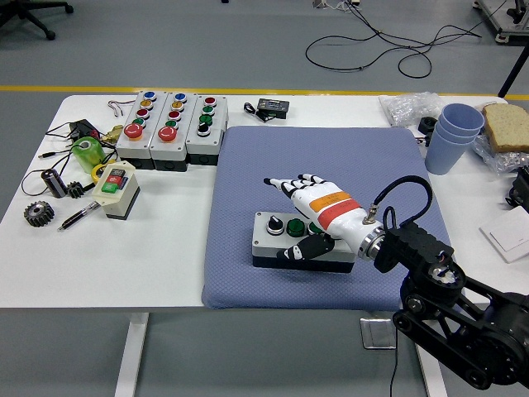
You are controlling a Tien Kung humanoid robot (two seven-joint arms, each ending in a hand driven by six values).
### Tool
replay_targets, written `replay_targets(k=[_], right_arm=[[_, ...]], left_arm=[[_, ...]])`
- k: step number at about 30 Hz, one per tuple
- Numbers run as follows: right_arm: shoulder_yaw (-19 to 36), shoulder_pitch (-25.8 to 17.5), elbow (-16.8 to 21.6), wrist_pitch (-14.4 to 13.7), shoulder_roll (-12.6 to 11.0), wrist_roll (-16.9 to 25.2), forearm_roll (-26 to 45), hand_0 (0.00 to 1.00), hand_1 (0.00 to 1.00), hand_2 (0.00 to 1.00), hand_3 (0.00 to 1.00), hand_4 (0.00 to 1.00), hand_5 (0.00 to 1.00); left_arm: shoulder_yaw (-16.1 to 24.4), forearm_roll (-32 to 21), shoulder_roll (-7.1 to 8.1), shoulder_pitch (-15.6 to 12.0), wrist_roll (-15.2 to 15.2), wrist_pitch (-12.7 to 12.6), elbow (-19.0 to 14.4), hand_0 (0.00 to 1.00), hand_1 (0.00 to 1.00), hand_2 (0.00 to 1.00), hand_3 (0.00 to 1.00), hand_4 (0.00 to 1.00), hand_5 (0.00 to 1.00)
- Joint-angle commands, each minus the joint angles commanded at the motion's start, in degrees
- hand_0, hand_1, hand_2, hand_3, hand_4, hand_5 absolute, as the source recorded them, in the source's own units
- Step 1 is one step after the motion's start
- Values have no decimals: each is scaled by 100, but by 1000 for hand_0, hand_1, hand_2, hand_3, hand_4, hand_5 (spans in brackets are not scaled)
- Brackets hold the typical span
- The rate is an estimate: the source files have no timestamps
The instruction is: Pick up the button,place it on the desk,press the button,press the button
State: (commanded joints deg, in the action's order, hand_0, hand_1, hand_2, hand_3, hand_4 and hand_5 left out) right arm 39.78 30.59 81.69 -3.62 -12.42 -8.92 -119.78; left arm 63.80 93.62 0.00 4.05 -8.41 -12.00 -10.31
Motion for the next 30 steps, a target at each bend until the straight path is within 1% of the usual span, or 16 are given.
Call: replay_targets(k=[4, 7, 9, 10, 11, 13, 16, 17, 19, 21, 22, 23, 26, 28, 29, 30], right_arm=[[17, -94, 195, 60, -110, -5, 137, 979, 851, 926, 996, 998, 295], [128, -224, 582, 42, -331, -19, 218, 974, 845, 919, 991, 998, 289], [152, -247, 683, 33, -372, -22, 229, 974, 845, 919, 991, 998, 289], [217, -301, 810, -34, -463, -30, 244, 974, 845, 919, 991, 998, 289], [269, -346, 924, -87, -532, -38, 246, 909, 760, 856, 942, 998, 307], [412, -458, 1202, -256, -732, -61, 219, 909, 760, 856, 942, 998, 307], [599, -646, 1581, -643, -1060, -127, 136, 909, 760, 856, 942, 998, 307], [648, -722, 1683, -764, -1167, -215, 131, 460, 329, 551, 836, 968, 348], [764, -917, 1918, -1091, -1456, -375, 225, 460, 329, 551, 836, 968, 348], [898, -1091, 2024, -1204, -1663, -431, 231, 460, 329, 551, 836, 968, 348], [980, -1193, 2024, -1159, -1773, -459, 229, 460, 329, 551, 836, 968, 348], [1033, -1267, 2024, -1124, -1852, -476, 228, 63, 2, 256, 687, 930, 477], [1119, -1458, 2024, -879, -2061, -559, 215, 63, 2, 256, 687, 930, 477], [1129, -1536, 2024, -729, -2120, -580, 226, 63, 2, 256, 687, 930, 477], [1125, -1561, 2024, -668, -2131, -589, 232, 45, 2, 215, 651, 947, 527], [1123, -1569, 2024, -647, -2134, -593, 235, 45, 2, 215, 651, 947, 527]], left_arm=[[-1, -18, 0, -1, 6, -7, 0, 595, 632, 670, 540, 342, 668], [7, -5, 0, -3, 7, -7, 0, 595, 632, 671, 541, 342, 668], [8, -5, 0, -3, 7, -7, 0, 595, 632, 671, 541, 342, 668], [12, -1, 0, -6, 8, -8, 0, 595, 632, 671, 541, 342, 668], [16, 2, 0, -8, 9, -10, 0, 596, 632, 671, 541, 343, 667], [34, 18, 0, -14, 9, -10, 0, 596, 632, 671, 541, 343, 667], [55, 61, 0, -20, 4, -6, 0, 596, 632, 671, 541, 343, 667], [64, 68, 0, -25, 3, -7, 0, 596, 632, 671, 542, 343, 668], [79, 91, 0, -29, -1, -8, 0, 596, 632, 671, 542, 343, 668], [80, 87, 0, -31, 3, -10, 0, 596, 632, 671, 542, 343, 668], [90, 97, 0, -32, 2, -11, 0, 596, 632, 671, 542, 343, 668], [96, 103, 0, -32, 2, -12, 0, 595, 633, 672, 542, 344, 672], [120, 138, 0, -28, -2, -8, 0, 595, 633, 672, 542, 344, 672], [136, 150, 0, -27, -3, -8, 0, 595, 633, 672, 542, 344, 672], [141, 158, 0, -26, -4, -9, 0, 595, 633, 673, 542, 344, 677], [143, 161, 0, -26, -5, -9, 0, 595, 633, 673, 542, 344, 677]])
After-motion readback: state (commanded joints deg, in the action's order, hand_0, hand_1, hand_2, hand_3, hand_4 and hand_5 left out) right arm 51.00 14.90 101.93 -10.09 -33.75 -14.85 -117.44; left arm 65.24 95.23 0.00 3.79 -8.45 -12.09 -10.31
